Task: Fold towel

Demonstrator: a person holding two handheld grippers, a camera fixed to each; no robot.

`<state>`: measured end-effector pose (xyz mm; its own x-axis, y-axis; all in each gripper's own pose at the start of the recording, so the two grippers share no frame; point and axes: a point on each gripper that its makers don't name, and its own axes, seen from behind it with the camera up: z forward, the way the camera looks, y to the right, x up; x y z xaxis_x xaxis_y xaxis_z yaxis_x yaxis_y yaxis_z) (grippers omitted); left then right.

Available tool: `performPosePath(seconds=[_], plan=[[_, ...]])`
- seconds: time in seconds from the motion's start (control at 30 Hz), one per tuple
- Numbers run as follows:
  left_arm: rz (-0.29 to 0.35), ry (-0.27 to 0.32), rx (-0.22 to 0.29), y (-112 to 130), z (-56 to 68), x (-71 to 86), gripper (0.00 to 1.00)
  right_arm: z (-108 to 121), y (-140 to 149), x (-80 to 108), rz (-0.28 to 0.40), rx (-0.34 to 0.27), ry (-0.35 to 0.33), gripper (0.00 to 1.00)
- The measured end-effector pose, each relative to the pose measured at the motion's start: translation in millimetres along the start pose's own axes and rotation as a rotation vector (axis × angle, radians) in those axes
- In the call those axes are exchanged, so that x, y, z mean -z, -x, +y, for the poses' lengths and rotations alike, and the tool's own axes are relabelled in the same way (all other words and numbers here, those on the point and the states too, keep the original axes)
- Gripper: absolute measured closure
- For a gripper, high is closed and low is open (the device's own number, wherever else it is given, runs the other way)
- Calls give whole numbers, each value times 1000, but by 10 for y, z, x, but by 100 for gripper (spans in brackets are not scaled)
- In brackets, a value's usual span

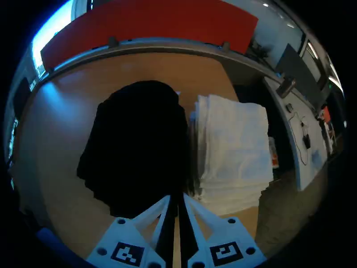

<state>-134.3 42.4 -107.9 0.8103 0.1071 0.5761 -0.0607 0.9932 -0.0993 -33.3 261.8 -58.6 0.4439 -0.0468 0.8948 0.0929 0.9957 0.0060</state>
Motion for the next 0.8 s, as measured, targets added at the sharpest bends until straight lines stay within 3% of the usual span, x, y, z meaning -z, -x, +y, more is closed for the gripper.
performPosePath(seconds=[0.8], plan=[[10, 13, -1, -55, 18, -21, 7, -54, -20, 207, 102, -29, 14, 89]])
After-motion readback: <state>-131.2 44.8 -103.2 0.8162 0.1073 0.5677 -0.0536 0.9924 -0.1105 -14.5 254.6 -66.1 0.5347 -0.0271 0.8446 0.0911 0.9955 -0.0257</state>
